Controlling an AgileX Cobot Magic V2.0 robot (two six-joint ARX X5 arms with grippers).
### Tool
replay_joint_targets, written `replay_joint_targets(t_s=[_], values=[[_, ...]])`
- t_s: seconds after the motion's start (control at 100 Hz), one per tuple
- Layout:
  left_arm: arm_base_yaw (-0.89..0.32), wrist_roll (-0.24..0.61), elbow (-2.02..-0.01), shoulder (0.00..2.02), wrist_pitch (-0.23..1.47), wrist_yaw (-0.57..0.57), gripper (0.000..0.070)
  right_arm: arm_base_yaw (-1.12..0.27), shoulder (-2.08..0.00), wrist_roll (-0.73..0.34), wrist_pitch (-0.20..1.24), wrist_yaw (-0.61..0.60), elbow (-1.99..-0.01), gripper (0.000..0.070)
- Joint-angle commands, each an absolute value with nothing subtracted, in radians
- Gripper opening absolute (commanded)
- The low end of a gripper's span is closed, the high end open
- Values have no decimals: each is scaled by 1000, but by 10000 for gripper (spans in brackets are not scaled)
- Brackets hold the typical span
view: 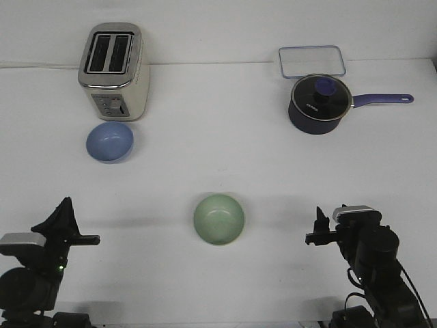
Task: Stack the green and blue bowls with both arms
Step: 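Reach the left gripper forward to the light blue bowl and grasp its rim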
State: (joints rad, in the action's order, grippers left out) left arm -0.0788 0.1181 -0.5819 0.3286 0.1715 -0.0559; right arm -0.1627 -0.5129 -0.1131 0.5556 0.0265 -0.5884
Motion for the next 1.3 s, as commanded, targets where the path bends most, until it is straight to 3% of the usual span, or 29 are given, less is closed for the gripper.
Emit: replay_joint_targets(t_s=[0.0, 0.25, 0.6, 0.65, 0.76, 0.82, 1.07, 1.12, 1.29], values=[[-78, 104, -722, 442, 268, -60, 12, -164, -516, -126, 546, 28, -603, 429], [-78, 58, -1102, 838, 609, -60, 12, -164, -516, -126, 547, 27, -603, 429], [-78, 60, -1170, 1053, 642, -60, 24, -164, -516, -126, 547, 28, -603, 429], [-78, 81, -1170, 1068, 654, -60, 78, -164, -516, -126, 547, 28, -603, 429], [-78, 108, -1170, 1093, 673, -60, 316, -164, -516, -126, 547, 28, -603, 429], [-78, 110, -1170, 1102, 674, -60, 395, -164, -516, -126, 547, 28, -603, 429], [-64, 109, -1185, 1159, 595, -60, 445, -164, -516, -126, 547, 28, -603, 429], [-50, 104, -1211, 1196, 593, -60, 477, -164, -516, -126, 547, 28, -603, 429], [22, 98, -1358, 1376, 604, -59, 476, -164, -516, -126, 547, 28, -603, 429]])
